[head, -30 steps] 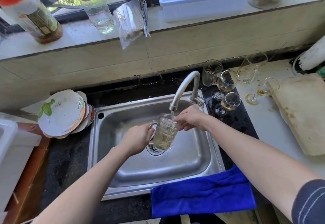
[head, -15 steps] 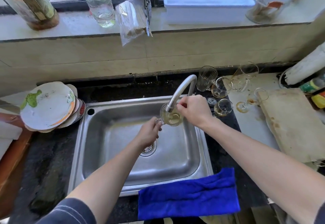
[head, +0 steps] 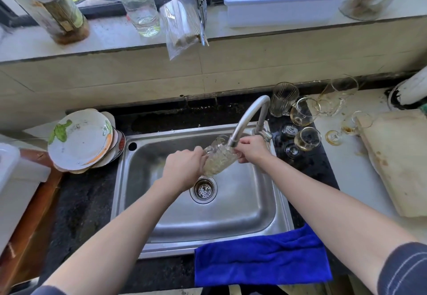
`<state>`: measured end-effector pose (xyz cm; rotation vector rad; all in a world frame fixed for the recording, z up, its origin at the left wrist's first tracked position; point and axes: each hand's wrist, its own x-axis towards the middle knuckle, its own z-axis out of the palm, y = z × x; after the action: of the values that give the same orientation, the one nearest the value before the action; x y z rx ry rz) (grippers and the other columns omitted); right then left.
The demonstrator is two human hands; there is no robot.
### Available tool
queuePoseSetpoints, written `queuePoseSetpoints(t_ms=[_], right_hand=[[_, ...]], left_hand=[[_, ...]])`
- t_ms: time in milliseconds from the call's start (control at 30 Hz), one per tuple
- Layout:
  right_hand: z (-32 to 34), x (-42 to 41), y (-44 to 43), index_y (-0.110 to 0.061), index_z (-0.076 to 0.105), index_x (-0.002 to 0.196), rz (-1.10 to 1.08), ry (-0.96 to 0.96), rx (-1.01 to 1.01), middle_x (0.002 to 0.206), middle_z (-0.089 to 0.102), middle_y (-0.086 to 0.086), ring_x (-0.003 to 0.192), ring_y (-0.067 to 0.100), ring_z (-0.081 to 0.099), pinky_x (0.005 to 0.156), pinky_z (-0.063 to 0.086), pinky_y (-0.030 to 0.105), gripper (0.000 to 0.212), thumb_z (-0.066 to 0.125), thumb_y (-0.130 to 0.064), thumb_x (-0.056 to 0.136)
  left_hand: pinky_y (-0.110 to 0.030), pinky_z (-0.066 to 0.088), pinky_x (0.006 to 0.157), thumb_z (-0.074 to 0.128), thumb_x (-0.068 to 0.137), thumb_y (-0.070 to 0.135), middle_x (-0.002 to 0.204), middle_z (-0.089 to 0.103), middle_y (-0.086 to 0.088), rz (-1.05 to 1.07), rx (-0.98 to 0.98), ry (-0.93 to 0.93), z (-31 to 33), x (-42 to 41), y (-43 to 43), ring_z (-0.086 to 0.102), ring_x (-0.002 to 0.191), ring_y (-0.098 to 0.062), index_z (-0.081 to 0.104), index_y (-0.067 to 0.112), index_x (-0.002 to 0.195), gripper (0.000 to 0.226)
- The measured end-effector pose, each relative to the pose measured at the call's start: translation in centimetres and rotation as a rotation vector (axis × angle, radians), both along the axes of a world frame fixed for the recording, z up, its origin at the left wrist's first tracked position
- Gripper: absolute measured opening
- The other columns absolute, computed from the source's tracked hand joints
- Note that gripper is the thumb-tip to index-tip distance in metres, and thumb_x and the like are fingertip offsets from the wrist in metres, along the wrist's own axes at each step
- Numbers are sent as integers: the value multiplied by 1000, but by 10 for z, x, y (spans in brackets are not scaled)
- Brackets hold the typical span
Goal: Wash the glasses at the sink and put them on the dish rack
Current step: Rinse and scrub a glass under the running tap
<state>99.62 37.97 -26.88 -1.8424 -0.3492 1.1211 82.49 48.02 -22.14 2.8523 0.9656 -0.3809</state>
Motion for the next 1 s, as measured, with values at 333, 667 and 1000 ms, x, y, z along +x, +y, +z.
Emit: queuePoseSetpoints(t_ms=[333, 667, 1000], right_hand=[[-13, -2, -14, -18, 67, 109, 141, 238, -193, 105, 68, 9, 82, 19, 63, 61, 50, 26, 25, 59, -36, 93], [12, 9, -35, -17, 63, 73, 364, -101, -30, 70, 62, -3, 70, 14, 60, 83, 56, 49, 22, 80, -30, 78], [10, -13, -44, -14, 66, 84, 550, -765, 267, 132, 49, -11, 120, 2, 44, 97, 32, 22, 23, 75, -35, 81]], left_hand=[[-14, 12, 38, 39, 102, 24, 40, 31, 2, 616, -1261, -198, -25, -4, -1, 18, 34, -8, 43, 16, 66, 37], [-21, 32, 44, 44, 100, 22, 69, 54, -11, 430, -1150, -160, -48, -3, -15, 44, 52, -14, 56, 8, 92, 19], [-12, 27, 34, 29, 95, 1, 69, 63, -9, 913, -1673, -211, -75, 20, 9, 42, 40, -6, 52, 12, 109, 29]])
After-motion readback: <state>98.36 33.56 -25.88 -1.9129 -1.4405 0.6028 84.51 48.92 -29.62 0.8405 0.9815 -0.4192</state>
